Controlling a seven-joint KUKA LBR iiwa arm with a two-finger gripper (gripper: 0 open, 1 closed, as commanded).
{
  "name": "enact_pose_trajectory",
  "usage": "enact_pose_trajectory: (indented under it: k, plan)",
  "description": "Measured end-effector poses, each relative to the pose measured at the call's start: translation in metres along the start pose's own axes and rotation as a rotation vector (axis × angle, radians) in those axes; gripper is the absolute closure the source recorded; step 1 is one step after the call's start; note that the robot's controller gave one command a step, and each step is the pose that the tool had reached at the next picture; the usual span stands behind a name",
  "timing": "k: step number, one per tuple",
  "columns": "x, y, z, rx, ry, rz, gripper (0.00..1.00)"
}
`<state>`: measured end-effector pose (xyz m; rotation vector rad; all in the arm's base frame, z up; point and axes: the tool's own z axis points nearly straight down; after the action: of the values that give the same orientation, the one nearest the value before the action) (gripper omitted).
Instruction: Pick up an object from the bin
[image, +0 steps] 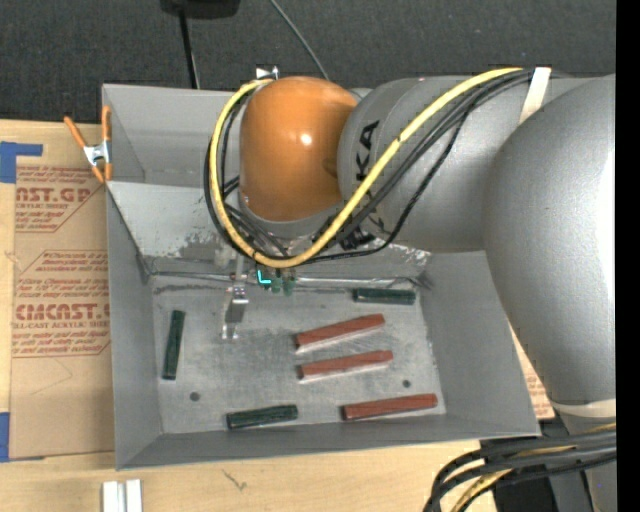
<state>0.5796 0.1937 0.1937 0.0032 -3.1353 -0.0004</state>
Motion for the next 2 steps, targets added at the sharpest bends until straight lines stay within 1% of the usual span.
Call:
enact_pose_trajectory:
  k: [1,2]
  plan:
    - [-0.002,-0.001,-0.005,-0.001,-0.008,0.001,0.00]
    - [-0.001,0.007,0.019,-0.001,-0.014,-0.075,0.00]
